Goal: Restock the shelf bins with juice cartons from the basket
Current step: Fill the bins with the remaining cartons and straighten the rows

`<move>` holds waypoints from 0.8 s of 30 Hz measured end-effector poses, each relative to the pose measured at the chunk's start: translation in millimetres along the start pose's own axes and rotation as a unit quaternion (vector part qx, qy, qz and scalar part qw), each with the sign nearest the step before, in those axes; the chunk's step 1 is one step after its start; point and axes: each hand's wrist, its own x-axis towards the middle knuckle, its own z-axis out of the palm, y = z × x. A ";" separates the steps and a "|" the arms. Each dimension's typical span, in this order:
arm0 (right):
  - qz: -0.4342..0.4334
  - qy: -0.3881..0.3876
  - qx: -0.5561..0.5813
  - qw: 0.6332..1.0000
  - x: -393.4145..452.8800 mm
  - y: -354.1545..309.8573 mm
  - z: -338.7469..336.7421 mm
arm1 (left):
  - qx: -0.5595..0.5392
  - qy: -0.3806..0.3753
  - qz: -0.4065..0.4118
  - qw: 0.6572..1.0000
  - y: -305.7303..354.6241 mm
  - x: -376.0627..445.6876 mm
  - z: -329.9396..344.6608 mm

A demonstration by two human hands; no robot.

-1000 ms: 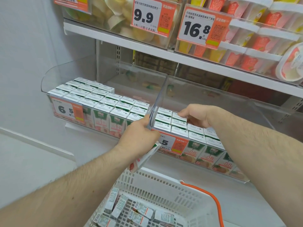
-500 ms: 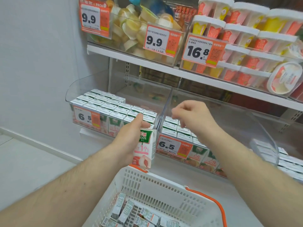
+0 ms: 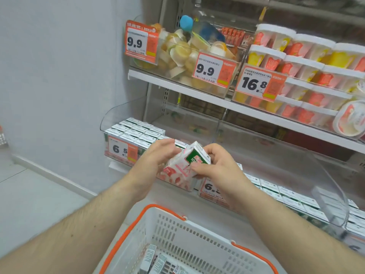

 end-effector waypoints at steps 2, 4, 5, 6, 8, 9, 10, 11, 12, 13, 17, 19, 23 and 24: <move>0.018 -0.016 0.087 0.996 7.7 -4.3 3.5 | 0.060 -0.030 0.014 0.998 -2.0 1.8 -11.2; 0.021 -0.026 0.124 0.992 15.1 -8.3 8.5 | 0.097 -0.023 0.044 0.994 -3.3 3.4 -17.7; 0.022 -0.032 0.120 0.992 19.3 -10.3 11.2 | 0.108 -0.010 0.059 0.992 -2.1 4.4 -20.1; 0.026 -0.038 0.109 0.993 23.1 -13.2 14.7 | 0.122 0.005 0.072 0.990 -1.7 6.2 -23.4; 0.045 -0.042 0.084 0.995 32.7 -19.9 22.5 | 0.150 0.028 0.087 0.984 -1.5 11.7 -30.5; 0.060 -0.037 0.081 0.994 38.8 -23.6 27.0 | 0.157 0.036 0.090 0.983 -2.0 15.4 -34.2; 0.079 -0.025 0.089 0.993 47.1 -26.0 31.0 | 0.161 0.050 0.091 0.981 -2.6 19.7 -37.3; 0.093 -0.005 0.099 0.991 57.6 -27.6 34.3 | 0.176 0.075 0.092 0.977 -3.9 24.6 -40.9; 0.101 0.021 0.104 0.989 69.7 -28.6 37.0 | 0.210 0.110 0.095 0.967 -5.2 29.6 -44.3; 0.103 0.050 0.097 0.989 83.9 -29.7 38.6 | 0.264 0.151 0.098 0.948 -7.3 34.8 -48.4; 0.100 0.145 0.025 0.984 146.0 -27.9 37.7 | 0.469 0.233 0.053 0.850 -16.6 51.3 -56.4; 0.100 0.183 -0.033 0.977 173.9 -21.0 36.0 | 0.499 0.222 0.017 0.837 -23.9 60.2 -54.3; 0.092 0.169 -0.264 0.945 215.4 -3.8 36.1 | 0.527 0.192 -0.014 0.828 -38.0 69.3 -50.8; 0.109 0.136 -0.298 0.938 221.7 0.5 38.2 | 0.531 0.189 -0.015 0.826 -41.4 69.7 -50.7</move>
